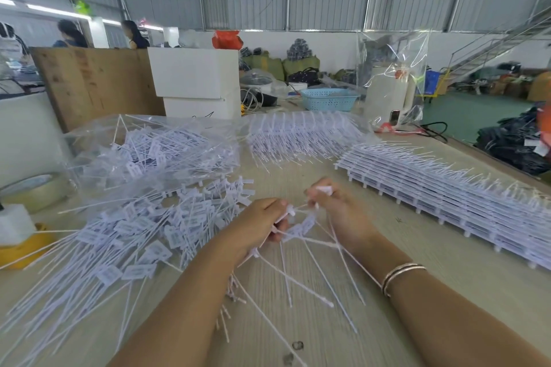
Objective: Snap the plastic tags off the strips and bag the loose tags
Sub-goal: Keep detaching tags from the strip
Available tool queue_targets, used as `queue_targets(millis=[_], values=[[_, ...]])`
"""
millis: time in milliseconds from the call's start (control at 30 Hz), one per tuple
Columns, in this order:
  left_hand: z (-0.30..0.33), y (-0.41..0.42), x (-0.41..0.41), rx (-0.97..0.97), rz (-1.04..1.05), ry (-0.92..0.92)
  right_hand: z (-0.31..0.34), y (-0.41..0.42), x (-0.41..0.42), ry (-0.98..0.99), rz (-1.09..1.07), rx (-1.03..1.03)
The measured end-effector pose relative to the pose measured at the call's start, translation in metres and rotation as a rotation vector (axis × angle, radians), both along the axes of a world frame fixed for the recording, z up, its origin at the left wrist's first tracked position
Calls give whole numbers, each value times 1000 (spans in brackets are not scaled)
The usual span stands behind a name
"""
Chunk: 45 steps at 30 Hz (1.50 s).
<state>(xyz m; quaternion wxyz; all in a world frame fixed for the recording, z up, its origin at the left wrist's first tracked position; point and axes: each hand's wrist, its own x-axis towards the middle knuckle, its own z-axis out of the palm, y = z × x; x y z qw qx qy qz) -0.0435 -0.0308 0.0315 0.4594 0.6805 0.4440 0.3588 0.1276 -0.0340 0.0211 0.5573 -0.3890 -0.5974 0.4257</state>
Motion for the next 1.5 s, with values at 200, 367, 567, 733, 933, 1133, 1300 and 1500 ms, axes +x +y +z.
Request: queue_targets(millis=[200,367,567,733,933,1133,1300,1500], values=[[-3,4,-2,73,35,208,-3,7,14,-191,-91,3],[6,2,0,180,-7,400,-4,8,4,-388,-141,-28],[22,3,12,277,15,470,3,-6,-2,-325,107,3],[39,5,13,182,-10,393,-1,0,8,-70,57,-34],[43,8,-7,104,-98,301,-6,6,17,-3,-143,-115],[29,16,5,702,219,845,-3,3,6,-94,-14,-39],[12,24,11,747,250,794,-2,4,4,-170,-5,10],[4,23,16,574,179,489,-1,4,0,-143,5,50]])
